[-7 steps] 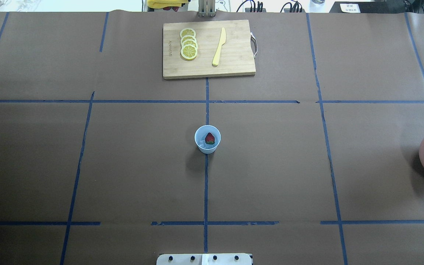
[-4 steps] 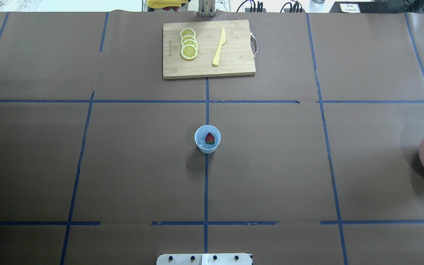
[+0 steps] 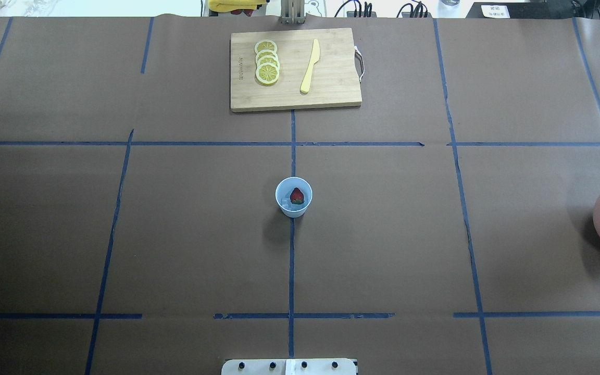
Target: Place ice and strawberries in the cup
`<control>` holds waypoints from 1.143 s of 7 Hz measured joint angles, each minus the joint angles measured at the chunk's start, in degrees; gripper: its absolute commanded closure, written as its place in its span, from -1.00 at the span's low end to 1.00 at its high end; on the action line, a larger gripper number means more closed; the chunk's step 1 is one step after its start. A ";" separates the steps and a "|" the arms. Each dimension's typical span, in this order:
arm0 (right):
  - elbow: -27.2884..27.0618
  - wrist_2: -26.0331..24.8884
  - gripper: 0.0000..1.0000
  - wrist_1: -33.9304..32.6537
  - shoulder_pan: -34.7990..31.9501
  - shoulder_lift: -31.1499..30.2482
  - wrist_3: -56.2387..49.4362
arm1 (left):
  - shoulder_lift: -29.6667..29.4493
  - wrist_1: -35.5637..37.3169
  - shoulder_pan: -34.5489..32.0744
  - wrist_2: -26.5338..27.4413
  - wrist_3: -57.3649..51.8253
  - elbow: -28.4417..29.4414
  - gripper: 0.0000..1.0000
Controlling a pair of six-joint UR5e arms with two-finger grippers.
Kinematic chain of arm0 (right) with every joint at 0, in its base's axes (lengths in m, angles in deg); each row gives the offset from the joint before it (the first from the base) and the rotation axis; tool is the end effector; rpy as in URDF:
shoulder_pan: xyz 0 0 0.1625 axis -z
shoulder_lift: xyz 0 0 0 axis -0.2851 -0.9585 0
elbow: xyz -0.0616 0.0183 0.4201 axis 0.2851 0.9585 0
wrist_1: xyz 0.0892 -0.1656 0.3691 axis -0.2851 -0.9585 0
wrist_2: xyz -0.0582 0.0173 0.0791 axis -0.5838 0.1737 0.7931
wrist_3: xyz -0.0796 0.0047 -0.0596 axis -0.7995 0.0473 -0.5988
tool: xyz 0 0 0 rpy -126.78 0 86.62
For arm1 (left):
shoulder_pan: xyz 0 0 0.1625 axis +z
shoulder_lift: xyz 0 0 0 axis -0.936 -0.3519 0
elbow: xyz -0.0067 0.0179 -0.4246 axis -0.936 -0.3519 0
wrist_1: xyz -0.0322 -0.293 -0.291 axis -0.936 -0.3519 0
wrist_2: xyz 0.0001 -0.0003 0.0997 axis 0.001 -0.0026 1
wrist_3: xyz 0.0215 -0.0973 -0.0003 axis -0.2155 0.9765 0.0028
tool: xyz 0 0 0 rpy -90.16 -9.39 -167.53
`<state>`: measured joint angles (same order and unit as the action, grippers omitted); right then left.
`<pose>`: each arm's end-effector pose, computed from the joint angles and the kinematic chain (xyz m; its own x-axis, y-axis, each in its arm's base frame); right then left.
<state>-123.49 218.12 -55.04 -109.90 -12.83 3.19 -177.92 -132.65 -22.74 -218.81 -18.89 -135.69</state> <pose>0.0855 -0.4605 0.6406 0.6645 -0.0861 0.7423 -0.0025 0.9931 0.1174 -0.0787 -0.4884 0.6512 0.6770 0.0950 -0.7299 -0.0759 0.9954 0.0591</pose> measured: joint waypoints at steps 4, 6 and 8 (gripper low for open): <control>0.08 -0.13 -0.99 -0.01 0.06 0.00 -0.01 | -0.12 -2.42 0.03 0.04 0.77 2.53 -1.00; 0.07 -0.13 -0.99 0.01 0.07 0.00 -0.01 | -0.17 -2.76 0.03 0.04 1.59 2.42 -1.00; 0.09 -0.12 -0.99 0.01 0.08 0.00 -0.01 | -0.28 -2.80 0.03 0.04 1.95 2.20 -1.00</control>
<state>-123.40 218.01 -55.03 -109.82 -12.83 3.18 -178.20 -135.45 -22.71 -218.77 -16.94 -133.48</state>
